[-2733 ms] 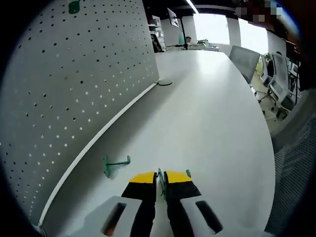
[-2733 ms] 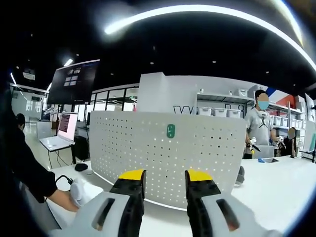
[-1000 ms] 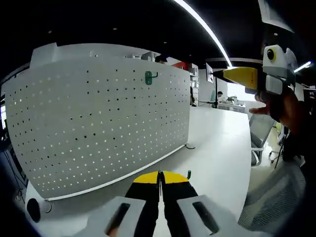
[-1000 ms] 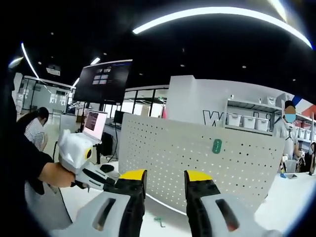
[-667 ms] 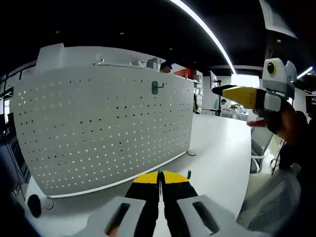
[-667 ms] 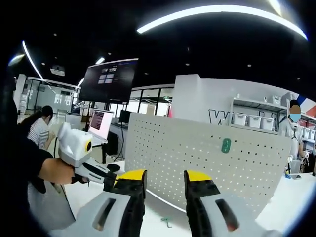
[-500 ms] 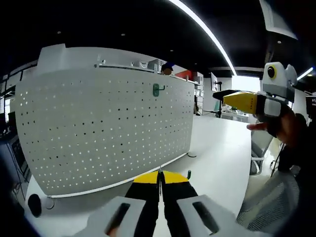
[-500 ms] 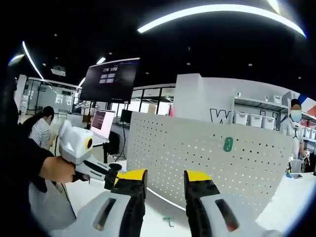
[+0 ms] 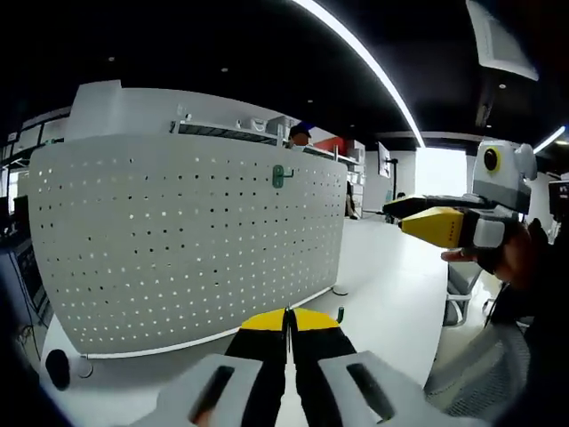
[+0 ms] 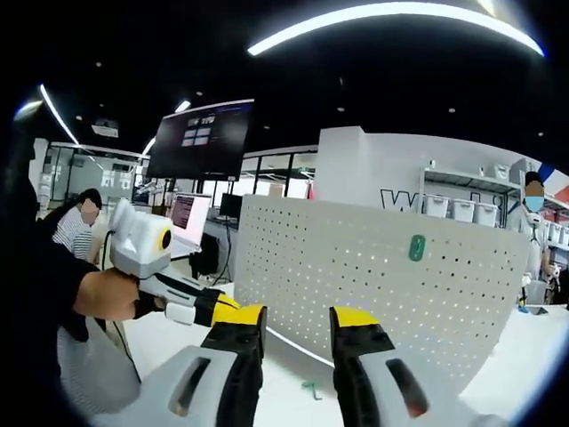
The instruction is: Insert the hook assembly into the mounting plate slot until the hook locks in place.
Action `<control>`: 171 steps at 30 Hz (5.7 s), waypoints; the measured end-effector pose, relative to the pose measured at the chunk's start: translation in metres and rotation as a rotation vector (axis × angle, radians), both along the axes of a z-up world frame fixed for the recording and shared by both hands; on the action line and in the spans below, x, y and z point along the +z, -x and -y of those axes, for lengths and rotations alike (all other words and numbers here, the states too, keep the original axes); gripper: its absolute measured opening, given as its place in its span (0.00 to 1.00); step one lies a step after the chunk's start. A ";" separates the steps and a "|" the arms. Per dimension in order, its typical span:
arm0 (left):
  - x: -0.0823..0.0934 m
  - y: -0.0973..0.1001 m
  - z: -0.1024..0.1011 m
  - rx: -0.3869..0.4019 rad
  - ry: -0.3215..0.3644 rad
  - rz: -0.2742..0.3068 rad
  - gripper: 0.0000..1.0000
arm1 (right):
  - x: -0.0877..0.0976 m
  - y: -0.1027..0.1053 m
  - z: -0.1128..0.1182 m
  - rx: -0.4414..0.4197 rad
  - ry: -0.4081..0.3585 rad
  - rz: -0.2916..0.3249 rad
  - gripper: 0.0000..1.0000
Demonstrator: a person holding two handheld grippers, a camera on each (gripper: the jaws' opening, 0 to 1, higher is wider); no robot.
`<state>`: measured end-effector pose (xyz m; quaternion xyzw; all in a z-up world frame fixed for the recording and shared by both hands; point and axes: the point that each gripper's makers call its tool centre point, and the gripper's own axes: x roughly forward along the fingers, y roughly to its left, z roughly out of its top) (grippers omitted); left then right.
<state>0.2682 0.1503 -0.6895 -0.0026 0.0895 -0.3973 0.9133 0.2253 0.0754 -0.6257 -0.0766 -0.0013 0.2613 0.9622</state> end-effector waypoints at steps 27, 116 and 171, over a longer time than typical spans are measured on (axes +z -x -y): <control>0.051 0.030 0.035 -0.112 0.134 0.031 0.01 | -0.015 0.006 -0.025 0.073 0.037 -0.038 0.08; -0.006 0.062 0.020 -0.193 0.044 0.090 0.66 | 0.050 -0.068 0.087 -0.233 0.009 0.080 0.01; -0.026 0.057 0.015 -0.201 0.021 0.044 0.62 | 0.048 -0.213 0.150 -0.441 -0.056 0.066 0.01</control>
